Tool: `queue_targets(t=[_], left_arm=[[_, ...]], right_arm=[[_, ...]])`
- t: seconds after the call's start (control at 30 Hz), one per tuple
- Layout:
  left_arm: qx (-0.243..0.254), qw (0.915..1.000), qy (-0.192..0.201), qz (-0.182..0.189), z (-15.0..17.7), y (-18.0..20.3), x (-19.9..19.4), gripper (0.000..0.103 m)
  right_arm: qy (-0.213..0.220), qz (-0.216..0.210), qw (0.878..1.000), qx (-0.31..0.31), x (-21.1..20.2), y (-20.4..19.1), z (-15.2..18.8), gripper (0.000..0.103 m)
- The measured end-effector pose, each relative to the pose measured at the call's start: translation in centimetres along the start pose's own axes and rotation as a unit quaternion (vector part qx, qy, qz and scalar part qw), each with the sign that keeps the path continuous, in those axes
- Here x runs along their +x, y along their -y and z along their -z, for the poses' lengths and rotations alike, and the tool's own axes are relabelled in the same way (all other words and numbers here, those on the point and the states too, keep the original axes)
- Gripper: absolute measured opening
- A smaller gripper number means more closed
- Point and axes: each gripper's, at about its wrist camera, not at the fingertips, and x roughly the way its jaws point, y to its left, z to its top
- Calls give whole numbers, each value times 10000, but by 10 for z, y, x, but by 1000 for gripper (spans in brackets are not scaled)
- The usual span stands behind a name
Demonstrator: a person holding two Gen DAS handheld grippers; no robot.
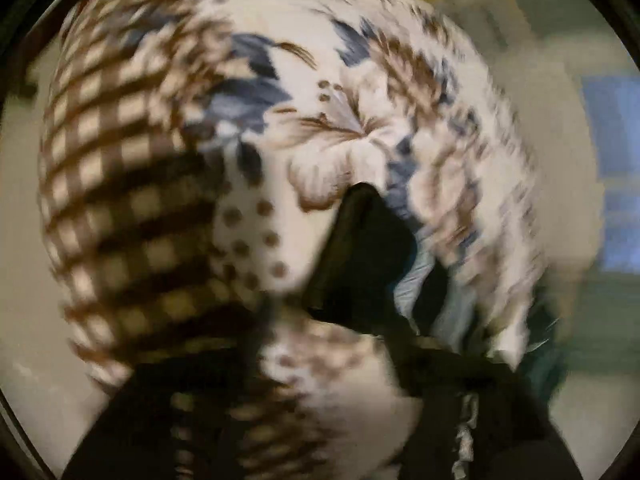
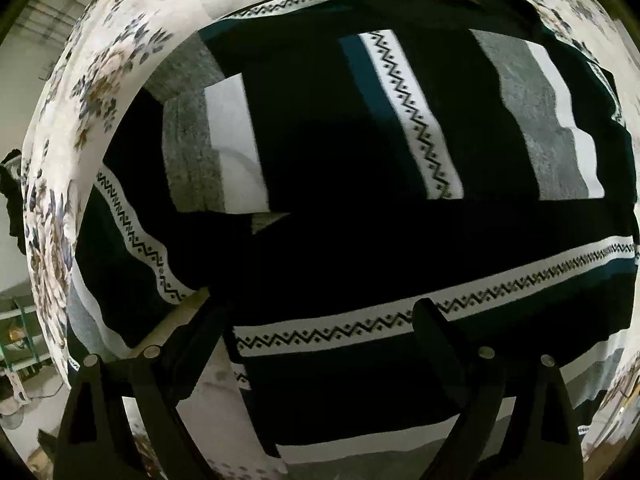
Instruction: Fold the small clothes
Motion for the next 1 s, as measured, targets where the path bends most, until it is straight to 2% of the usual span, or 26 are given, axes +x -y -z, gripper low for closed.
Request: queue_targets(t=[0.07, 0.13, 0.2, 0.23, 0.33, 0.37, 0.4, 0.47, 0.57, 0.63, 0.73, 0.83, 0.97, 1.0], left_arm=[[-348, 9984, -73, 429, 7, -1, 14, 67], [-428, 9983, -109, 387, 9, 6, 32, 67], [-385, 9990, -23, 206, 8, 15, 51, 67], [-358, 9993, 26, 105, 5, 20, 59, 67], [-130, 9986, 468, -230, -3, 42, 67, 62], [25, 9972, 658, -344, -7, 53, 67, 32], [183, 9963, 749, -390, -10, 60, 67, 10], [542, 9932, 876, -544, -16, 81, 68, 8], [1134, 9853, 1166, -529, -16, 124, 55, 8], [1636, 9766, 1300, -511, -6, 164, 46, 8], [2502, 9568, 1431, -374, 29, 234, 36, 8], [3303, 9359, 1226, -66, 94, 308, 46, 8], [4219, 9047, 549, 238, 223, 387, 94, 8], [4342, 8996, 358, 305, 251, 398, 108, 8]], right_arm=[[193, 390, 9991, -1, -2, 1, 0, 96], [504, 1038, 9933, -113, -9, 9, -2, 96], [910, 1632, 9820, -257, -17, 17, -6, 103], [1017, 1787, 9782, -302, -19, 21, -9, 103], [1040, 1691, 9799, -194, -23, 31, -23, 103], [1027, 1605, 9816, -118, -24, 36, -26, 103], [1014, 1523, 9831, -62, -25, 39, -30, 103], [1028, 1363, 9853, 48, -28, 45, -36, 103], [1106, 1189, 9865, 210, -35, 63, -40, 103], [1100, 1033, 9879, 369, -38, 77, -43, 103], [1062, 683, 9893, 732, -46, 111, -46, 103], [1027, 324, 9891, 1003, -53, 151, -51, 103], [919, -24, 9880, 1237, -64, 217, -59, 103], [897, -32, 9879, 1262, -67, 235, -61, 103]])
